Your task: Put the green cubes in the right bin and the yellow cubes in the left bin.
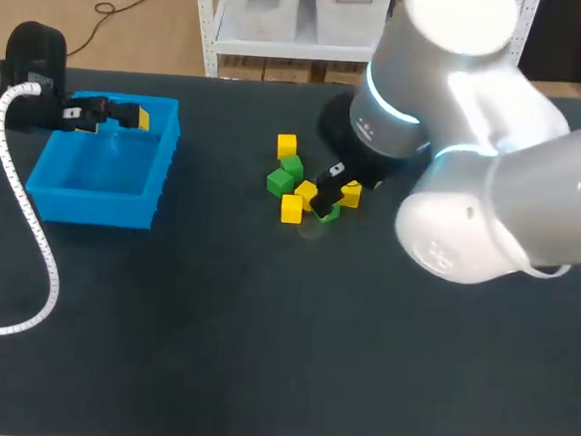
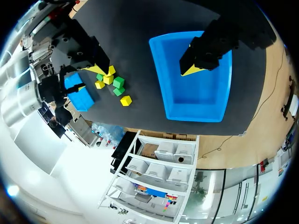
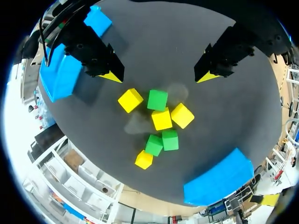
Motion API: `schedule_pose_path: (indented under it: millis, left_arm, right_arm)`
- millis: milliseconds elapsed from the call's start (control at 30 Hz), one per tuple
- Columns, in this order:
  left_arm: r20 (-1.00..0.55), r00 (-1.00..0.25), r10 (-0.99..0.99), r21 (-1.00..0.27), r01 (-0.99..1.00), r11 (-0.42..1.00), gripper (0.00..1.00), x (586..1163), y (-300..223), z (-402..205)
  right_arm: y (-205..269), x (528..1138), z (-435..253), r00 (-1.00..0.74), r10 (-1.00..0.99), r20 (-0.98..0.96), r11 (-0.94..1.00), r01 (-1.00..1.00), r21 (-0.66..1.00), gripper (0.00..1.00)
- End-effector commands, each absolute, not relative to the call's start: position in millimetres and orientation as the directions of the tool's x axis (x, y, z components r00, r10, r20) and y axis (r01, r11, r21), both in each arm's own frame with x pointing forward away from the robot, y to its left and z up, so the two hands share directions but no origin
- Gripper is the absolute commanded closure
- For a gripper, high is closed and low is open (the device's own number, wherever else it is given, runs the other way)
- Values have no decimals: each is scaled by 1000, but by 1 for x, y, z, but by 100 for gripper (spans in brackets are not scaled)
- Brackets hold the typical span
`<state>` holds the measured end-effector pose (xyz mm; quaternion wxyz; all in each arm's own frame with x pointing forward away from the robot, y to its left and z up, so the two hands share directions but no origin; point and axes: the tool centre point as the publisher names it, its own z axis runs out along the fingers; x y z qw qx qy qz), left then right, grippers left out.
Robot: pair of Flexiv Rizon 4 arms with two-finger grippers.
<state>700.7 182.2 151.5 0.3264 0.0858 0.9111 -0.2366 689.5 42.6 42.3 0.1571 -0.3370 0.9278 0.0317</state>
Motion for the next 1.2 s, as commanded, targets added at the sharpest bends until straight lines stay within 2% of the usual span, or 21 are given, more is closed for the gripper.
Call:
schedule_pose_path:
  millis: [33,633,1200]
  left_arm:
    - [-640,-768,1,-381,319,868,0,700,184,150]
    - [-640,-768,1,-381,319,868,0,700,184,150]
    - [-640,-768,1,-381,319,868,0,700,184,150]
  right_arm:
    - [48,701,30,-735,-613,-290,775,-630,-40,0]
    - [63,704,18,-802,-550,-235,833,-545,-90,0]
    - [67,699,-2,-798,-567,-204,823,-558,-106,0]
